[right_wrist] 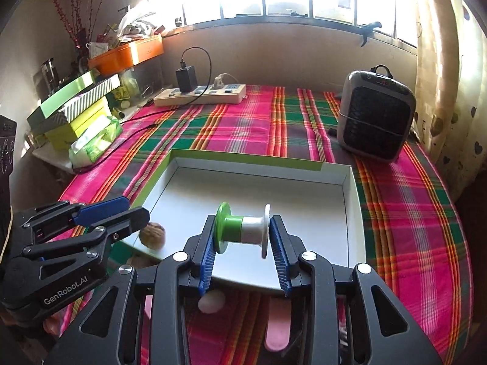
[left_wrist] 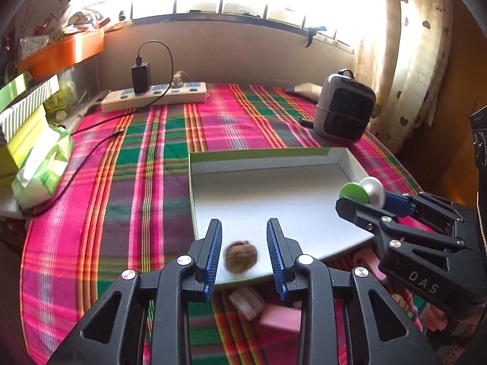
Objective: Organize objects
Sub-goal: 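Grasp the spool with the right gripper and carry it into the tray, then lower the spool into the tray and open the right gripper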
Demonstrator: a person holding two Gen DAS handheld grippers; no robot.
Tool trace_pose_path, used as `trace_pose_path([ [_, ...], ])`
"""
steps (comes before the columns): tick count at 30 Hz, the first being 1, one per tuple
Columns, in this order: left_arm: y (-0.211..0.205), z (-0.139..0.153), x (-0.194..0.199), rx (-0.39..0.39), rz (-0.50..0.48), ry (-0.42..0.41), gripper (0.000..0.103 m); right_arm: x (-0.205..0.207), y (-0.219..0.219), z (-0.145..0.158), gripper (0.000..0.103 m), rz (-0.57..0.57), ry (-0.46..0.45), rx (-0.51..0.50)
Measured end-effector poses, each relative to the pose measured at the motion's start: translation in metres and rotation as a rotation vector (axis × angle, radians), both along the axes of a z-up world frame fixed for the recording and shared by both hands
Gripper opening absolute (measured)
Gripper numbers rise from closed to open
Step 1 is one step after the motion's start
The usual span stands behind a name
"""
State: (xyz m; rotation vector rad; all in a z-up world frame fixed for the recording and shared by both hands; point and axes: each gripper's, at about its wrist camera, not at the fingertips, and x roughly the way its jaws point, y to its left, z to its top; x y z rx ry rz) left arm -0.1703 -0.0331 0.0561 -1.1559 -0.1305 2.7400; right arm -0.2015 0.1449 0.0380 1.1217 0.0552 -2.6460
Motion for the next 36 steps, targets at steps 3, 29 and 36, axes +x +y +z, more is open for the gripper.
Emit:
trace_pose_path([
  [3, 0.001, 0.001, -0.012, 0.004, -0.006, 0.001, 0.028, -0.014, 0.003, -0.003, 0.036, -0.008, -0.019, -0.002],
  [29, -0.006, -0.023, -0.042, 0.010, 0.024, -0.070, 0.028, -0.076, 0.018, -0.028, 0.035, -0.085, -0.092, 0.087],
  [36, -0.006, -0.024, -0.042, 0.007, 0.027, -0.069, 0.028, -0.081, 0.022, -0.036, 0.035, -0.086, -0.112, 0.075],
])
